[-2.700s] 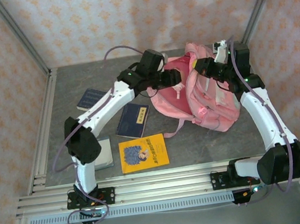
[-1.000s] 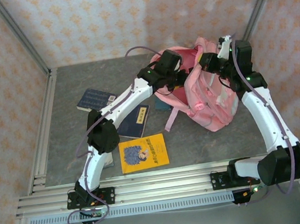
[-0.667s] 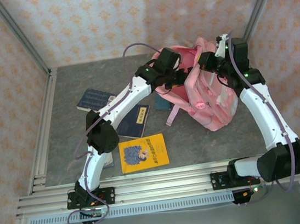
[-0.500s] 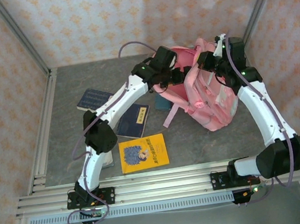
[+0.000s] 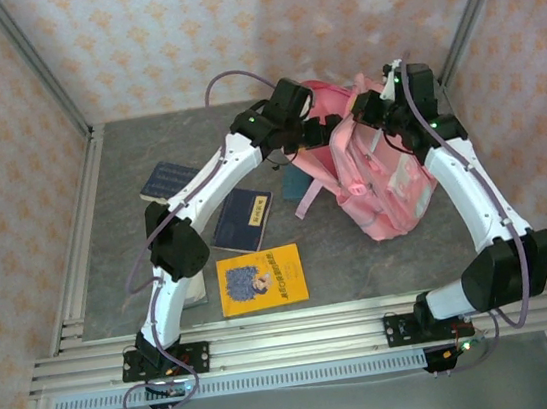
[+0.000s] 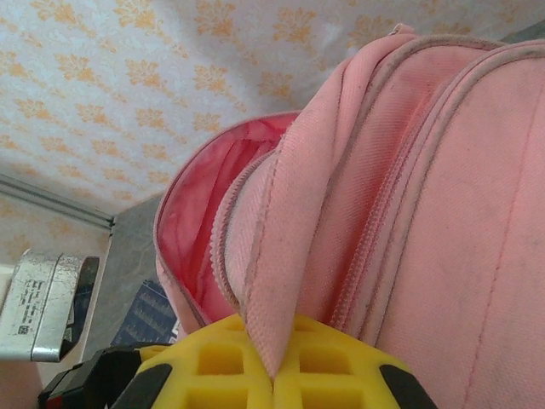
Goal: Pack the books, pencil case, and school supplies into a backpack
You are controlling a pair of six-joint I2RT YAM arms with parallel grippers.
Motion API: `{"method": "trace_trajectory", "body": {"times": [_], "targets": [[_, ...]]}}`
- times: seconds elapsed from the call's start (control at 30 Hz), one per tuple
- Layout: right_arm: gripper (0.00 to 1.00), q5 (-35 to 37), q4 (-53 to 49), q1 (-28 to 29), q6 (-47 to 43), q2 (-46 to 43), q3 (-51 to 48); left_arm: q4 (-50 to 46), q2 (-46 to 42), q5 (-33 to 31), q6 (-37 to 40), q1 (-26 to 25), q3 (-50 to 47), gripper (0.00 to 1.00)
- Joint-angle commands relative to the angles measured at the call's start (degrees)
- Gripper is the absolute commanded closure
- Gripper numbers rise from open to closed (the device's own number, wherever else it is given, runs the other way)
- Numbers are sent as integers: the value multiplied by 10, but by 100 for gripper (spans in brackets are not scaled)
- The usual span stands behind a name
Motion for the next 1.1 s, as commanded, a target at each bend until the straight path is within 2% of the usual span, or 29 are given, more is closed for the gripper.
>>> {"method": "trace_trajectory", "body": {"times": [0.0,0.07,0.2,0.27,0.37,0.43,0.57,0.63,0.83,1.0,1.07], "targets": [[100,112,-27,-27,-1,36,-13,16,-76,88,3,10,65,8],[100,75,0,-28,7,29,-25,24,-72,95,-7,19,66,17],[100,-1,57,-27,20,11,-48,9,-46,97,-14,29,93,44],[100,-6,69,-27,24,4,-55,2,-35,103,-17,31,106,51],[100,39,41,-28,11,0,-50,-3,-33,97,-9,32,109,52],[100,99,5,-28,1,1,-41,-25,-38,55,17,33,109,50],[100,220,-40,-34,-3,-5,-34,-102,-42,-97,88,33,106,42],[100,248,-40,-41,2,-16,-39,-120,-40,-147,106,33,87,34],[100,259,-34,-50,13,-33,-43,-131,7,-179,100,33,43,13],[100,259,-33,-52,19,-44,-49,-149,66,-193,78,32,46,0],[100,259,-30,-52,19,-50,-53,-149,84,-192,77,29,43,0]]}}
